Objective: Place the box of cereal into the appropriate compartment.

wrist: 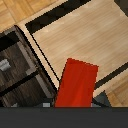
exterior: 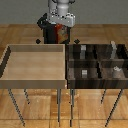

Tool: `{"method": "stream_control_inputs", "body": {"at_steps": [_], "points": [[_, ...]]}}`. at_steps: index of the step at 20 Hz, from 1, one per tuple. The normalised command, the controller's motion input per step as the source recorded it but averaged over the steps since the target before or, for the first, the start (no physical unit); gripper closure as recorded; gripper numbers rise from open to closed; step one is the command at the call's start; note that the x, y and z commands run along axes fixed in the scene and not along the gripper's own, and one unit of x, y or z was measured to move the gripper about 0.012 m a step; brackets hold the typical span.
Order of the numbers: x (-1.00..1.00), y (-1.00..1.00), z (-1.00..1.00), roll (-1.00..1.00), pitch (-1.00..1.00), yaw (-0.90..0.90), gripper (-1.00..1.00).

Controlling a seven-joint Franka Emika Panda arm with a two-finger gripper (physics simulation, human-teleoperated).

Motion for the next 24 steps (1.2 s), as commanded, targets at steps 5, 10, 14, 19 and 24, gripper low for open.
{"method": "stream_control_inputs", "body": {"at_steps": [5, 10, 14, 19, 24], "points": [[0.0, 1.0, 0.0, 0.0, 0.0, 0.0, 1.0], [0.0, 1.0, 0.0, 0.0, 0.0, 0.0, 1.0], [0.0, 1.0, 0.0, 0.0, 0.0, 0.0, 1.0], [0.0, 1.0, 0.0, 0.0, 0.0, 0.0, 1.0], [0.0, 1.0, 0.0, 0.0, 0.0, 0.0, 1.0]]}}
